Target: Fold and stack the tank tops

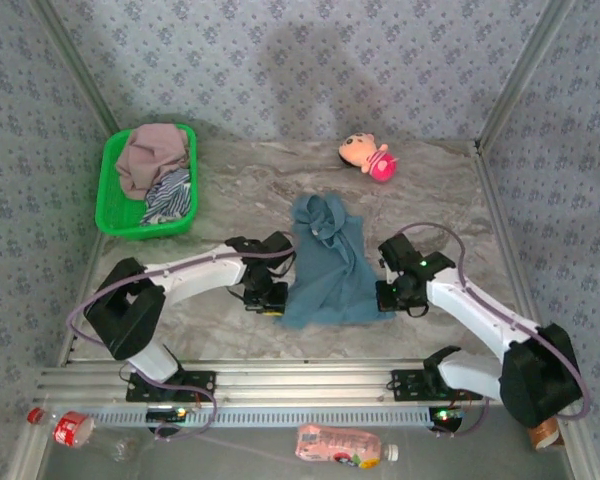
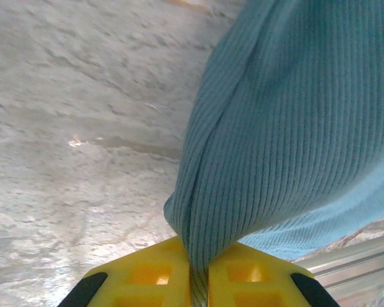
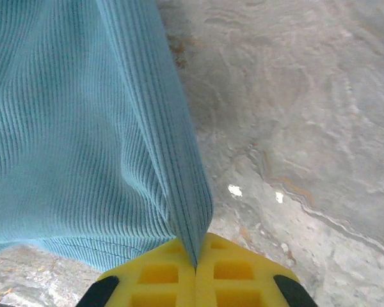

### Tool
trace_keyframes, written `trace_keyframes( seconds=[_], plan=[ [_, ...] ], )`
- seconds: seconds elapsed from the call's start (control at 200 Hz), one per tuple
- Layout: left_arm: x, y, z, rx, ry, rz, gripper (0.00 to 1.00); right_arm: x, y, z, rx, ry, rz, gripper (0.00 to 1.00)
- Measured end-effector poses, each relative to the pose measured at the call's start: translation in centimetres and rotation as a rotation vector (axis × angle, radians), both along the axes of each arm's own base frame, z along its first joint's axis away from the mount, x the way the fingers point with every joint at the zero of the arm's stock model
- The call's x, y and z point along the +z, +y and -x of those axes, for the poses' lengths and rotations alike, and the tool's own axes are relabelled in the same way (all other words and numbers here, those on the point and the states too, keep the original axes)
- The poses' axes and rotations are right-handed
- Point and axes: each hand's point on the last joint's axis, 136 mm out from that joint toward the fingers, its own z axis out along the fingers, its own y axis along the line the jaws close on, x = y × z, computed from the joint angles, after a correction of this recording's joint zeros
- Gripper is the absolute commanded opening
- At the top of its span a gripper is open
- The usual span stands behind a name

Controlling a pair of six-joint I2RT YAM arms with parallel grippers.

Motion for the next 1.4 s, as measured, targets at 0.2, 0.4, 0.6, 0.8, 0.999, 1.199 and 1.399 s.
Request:
trace_keyframes(
  seconds=[0.2, 0.4, 0.6, 0.8, 0.999, 1.199, 1.399],
  plan=[
    [-0.1, 0.4, -1.0, 0.025, -0.007, 0.012, 0.15, 2.7, -0.4, -0.3, -0.028, -0.063, -0.031, 0.0],
    [-1.8, 0.0, -1.3, 0.022, 0.011, -0.002, 0.17, 5.6, -0.2, -1.2, -0.041, -0.144, -0.073, 0.0],
    [-3.5, -0.3, -2.0, 0.001, 0.029, -0.056, 0.2, 5.9, -1.4, -0.7, -0.075, -0.12, -0.048, 0.0],
    [-3.6, 0.0, -2.0, -0.024, 0.015, -0.082, 0.22, 7.4, -3.2, -0.7, -0.154, -0.143, -0.05, 0.0],
    [-3.4, -0.1, -2.1, -0.025, 0.007, -0.079, 0.27, 7.1, -3.6, -0.4, -0.175, -0.125, -0.05, 0.0],
    [-3.3, -0.3, -1.5, -0.029, 0.005, -0.076, 0.26, 6.1, -3.5, -0.4, -0.177, -0.098, -0.048, 0.0],
    [-3.4, 0.6, -1.3, -0.033, 0.006, -0.121, 0.17, 5.7, -3.3, -0.1, -0.174, -0.081, -0.058, 0.0]
  ],
)
